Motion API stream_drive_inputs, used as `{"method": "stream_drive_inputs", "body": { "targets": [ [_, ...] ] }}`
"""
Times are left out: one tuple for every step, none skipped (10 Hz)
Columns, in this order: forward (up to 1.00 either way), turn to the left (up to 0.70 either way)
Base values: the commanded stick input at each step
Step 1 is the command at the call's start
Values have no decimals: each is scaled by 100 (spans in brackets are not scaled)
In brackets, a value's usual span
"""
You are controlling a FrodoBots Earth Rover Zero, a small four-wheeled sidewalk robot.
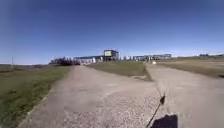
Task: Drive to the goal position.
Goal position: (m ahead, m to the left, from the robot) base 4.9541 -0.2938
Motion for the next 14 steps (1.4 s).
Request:
{"method": "stream_drive_inputs", "body": {
  "targets": [
    [100, 0],
    [100, 0],
    [100, 0],
    [100, 0],
    [100, 0],
    [100, 0],
    [100, 19],
    [100, 38],
    [100, 33],
    [100, 24],
    [100, 16],
    [100, 8],
    [100, 0],
    [100, 0]
  ]
}}
